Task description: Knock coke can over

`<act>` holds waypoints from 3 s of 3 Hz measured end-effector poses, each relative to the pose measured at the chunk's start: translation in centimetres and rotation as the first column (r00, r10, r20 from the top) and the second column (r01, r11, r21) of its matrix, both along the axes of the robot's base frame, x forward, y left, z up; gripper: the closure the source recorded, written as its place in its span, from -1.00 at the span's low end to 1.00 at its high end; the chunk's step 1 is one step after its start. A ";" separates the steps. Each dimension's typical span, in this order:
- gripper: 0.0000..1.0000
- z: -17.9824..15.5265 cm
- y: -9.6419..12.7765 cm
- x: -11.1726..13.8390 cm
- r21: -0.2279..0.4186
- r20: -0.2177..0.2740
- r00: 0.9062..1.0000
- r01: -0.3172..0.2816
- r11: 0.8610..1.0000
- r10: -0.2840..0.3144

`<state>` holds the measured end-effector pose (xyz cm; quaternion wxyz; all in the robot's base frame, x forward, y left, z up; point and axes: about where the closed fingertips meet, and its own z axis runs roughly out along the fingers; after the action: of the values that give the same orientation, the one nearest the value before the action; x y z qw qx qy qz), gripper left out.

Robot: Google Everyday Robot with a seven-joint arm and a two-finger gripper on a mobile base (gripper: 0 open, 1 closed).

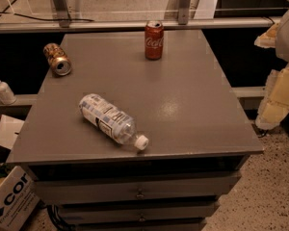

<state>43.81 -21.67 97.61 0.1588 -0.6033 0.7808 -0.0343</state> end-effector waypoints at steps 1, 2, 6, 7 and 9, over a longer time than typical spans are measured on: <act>-1.00 0.0 0.0 0.0 0.000 0.000 1.000 0.000 1.000 0.000; -1.00 -1.1 0.9 2.5 -0.016 0.014 1.000 0.001 1.000 -0.001; -1.00 -8.5 4.2 20.4 0.372 0.096 0.970 0.173 0.912 -0.223; -1.00 -8.5 4.2 20.4 0.372 0.096 0.970 0.173 0.912 -0.223; -1.00 -8.8 6.7 24.2 0.475 0.104 0.956 0.195 0.858 -0.275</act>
Offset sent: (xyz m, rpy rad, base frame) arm 0.0602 0.0190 -0.0321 -0.0416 -0.0150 -0.0040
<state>68.03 -15.01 88.81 0.3569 -0.4434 0.8181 0.0814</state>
